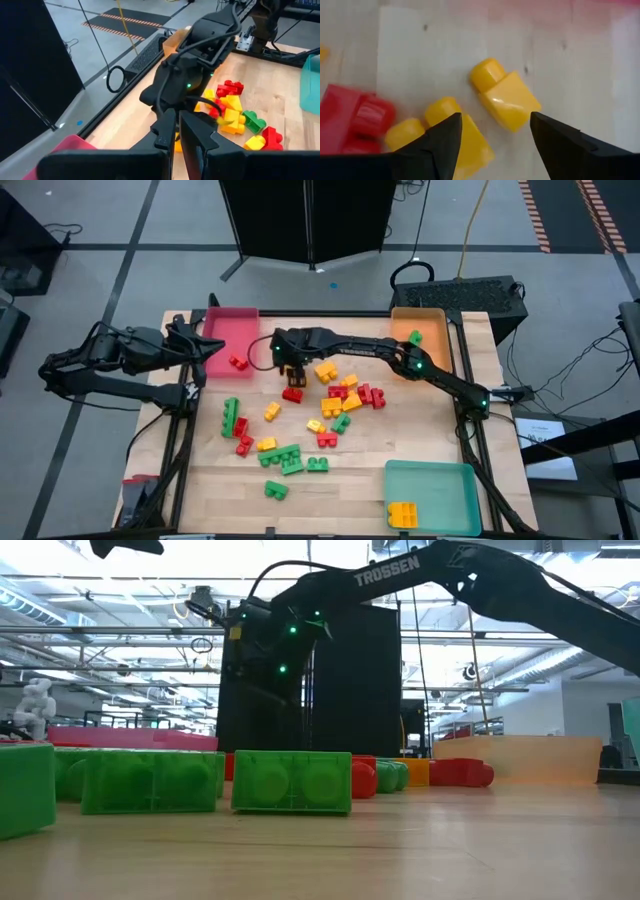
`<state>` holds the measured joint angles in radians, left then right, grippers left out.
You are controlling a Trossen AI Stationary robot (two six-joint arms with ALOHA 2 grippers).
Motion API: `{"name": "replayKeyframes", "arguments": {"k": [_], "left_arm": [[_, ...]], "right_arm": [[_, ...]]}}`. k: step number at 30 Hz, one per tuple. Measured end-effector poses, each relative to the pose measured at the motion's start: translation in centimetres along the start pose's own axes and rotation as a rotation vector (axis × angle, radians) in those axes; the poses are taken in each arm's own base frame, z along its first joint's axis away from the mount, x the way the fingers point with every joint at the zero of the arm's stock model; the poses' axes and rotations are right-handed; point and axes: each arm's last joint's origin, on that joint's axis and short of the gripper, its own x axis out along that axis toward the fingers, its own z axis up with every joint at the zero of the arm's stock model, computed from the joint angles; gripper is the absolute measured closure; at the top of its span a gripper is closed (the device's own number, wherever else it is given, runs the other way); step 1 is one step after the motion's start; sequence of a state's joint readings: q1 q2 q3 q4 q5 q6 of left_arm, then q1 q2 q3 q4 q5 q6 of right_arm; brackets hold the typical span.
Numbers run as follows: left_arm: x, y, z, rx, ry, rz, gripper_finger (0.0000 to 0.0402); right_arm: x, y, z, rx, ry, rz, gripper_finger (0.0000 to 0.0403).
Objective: Sort blocks
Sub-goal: Put the yellow game piece into the blue bin
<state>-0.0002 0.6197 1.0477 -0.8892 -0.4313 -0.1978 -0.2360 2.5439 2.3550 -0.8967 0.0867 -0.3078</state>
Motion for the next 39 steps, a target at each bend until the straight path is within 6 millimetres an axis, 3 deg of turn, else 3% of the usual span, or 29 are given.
{"name": "replayKeyframes", "arguments": {"k": [13, 18, 21, 26, 29, 34, 39], "left_arm": [[0.0, 0.1, -0.4, 0.012, 0.037, 0.007, 0.0371], [0.0, 0.1, -0.4, 0.011, 0.037, 0.007, 0.0371], [0.0, 0.1, -0.4, 0.01, 0.034, 0.008, 0.0371], [0.0, 0.1, -0.3, 0.009, 0.031, 0.009, 0.0371], [0.0, 0.1, -0.3, 0.009, 0.03, 0.009, 0.0371], [0.0, 0.1, -0.3, 0.008, 0.03, 0.009, 0.0371], [0.0, 0.1, -0.3, 0.006, 0.027, 0.009, 0.0371]], "right_arm": [[-0.1, 0.2, 0.7, -0.192, -0.041, -0.063, 0.0172], [-0.9, 0.4, -0.1, -0.035, 0.041, -0.027, 0.0172], [-3.2, 0.5, 0.2, 0.072, 0.036, -0.025, 0.0172], [-6.0, 0.7, 0.9, 0.432, -0.009, 0.026, 0.0172], [-6.0, 1.4, 1.1, 0.533, -0.016, 0.026, 0.0172], [-4.1, 3.3, 1.4, 0.551, -0.008, -0.022, 0.0172], [-4.0, 3.1, 1.4, 0.58, -0.016, -0.115, 0.0172]]}}
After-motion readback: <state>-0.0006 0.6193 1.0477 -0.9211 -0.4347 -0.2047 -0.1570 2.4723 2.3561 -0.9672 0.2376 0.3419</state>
